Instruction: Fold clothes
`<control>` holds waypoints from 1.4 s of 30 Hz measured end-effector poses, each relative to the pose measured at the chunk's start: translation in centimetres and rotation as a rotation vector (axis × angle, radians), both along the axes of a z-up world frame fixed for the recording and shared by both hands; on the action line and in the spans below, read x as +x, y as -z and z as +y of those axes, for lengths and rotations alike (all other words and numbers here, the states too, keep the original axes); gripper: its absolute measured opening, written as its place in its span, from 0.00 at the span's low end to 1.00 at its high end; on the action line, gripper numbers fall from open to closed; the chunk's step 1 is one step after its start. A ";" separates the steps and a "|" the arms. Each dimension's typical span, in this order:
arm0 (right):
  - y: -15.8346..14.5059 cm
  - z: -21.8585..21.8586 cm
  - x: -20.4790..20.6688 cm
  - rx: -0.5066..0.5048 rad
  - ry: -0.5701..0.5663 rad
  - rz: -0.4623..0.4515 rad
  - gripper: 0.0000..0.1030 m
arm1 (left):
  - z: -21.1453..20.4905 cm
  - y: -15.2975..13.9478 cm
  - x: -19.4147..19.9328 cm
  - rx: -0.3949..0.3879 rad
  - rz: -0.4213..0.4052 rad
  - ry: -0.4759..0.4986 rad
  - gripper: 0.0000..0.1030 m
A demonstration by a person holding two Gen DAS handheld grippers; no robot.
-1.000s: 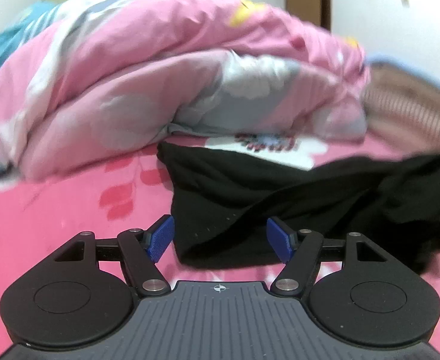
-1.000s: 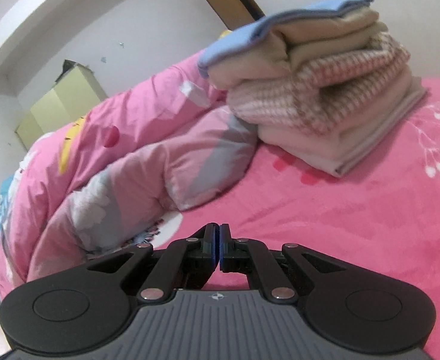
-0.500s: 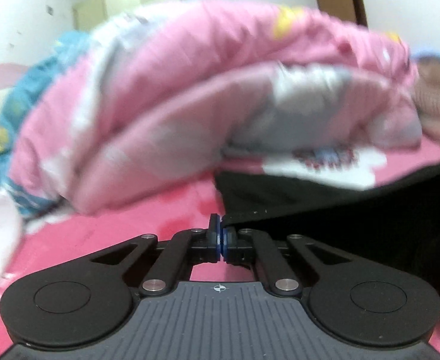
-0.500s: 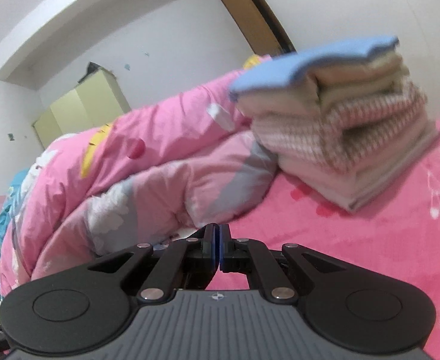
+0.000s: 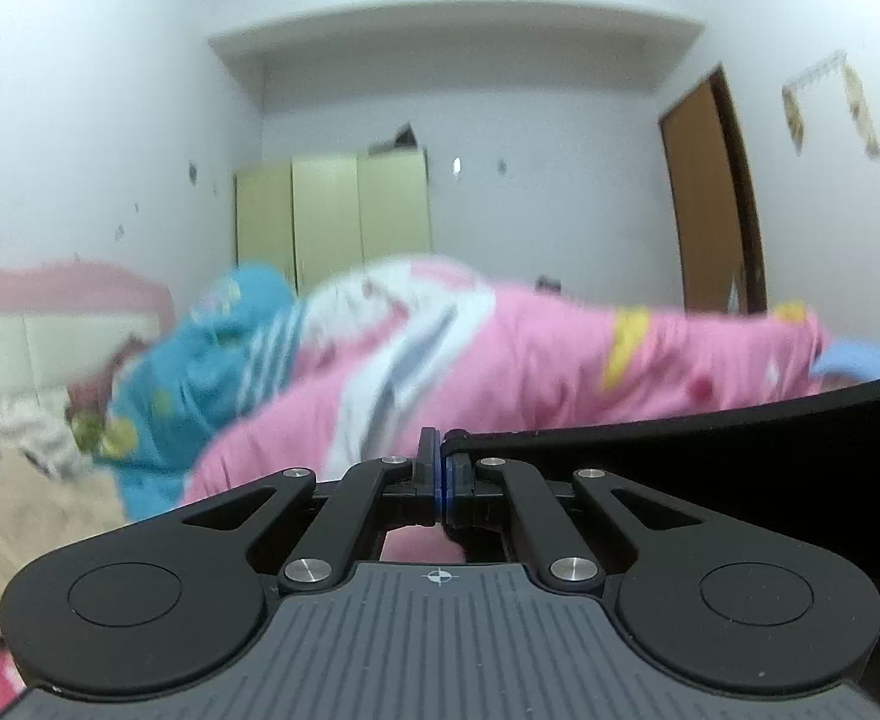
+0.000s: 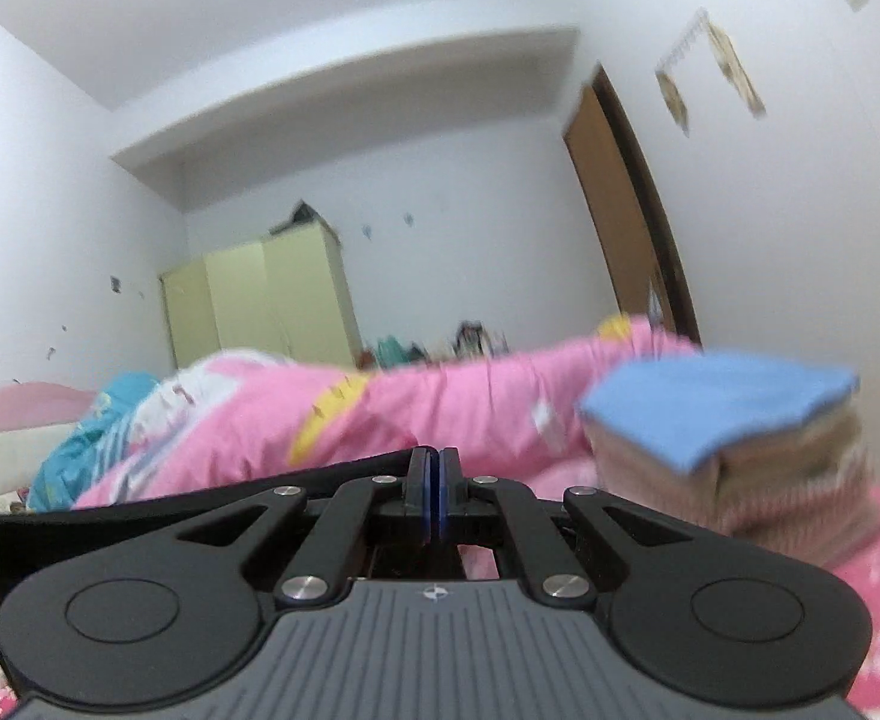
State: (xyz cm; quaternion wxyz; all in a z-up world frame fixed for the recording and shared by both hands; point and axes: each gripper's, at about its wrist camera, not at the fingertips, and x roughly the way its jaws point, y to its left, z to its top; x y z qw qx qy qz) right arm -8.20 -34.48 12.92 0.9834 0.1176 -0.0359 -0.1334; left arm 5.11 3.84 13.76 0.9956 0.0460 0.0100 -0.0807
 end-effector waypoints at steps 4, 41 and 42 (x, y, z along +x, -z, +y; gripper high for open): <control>-3.6 0.0 -0.9 -0.035 -0.010 -0.048 0.01 | 0.3 -3.2 -1.5 -0.025 -0.058 -0.001 0.01; 11.4 -3.4 -0.9 0.280 -0.042 0.438 0.01 | 1.3 13.7 -6.2 -0.034 0.596 0.454 0.01; 10.9 -3.4 -0.4 0.274 -0.044 0.431 0.01 | 1.0 14.1 -6.1 -0.041 0.612 0.474 0.01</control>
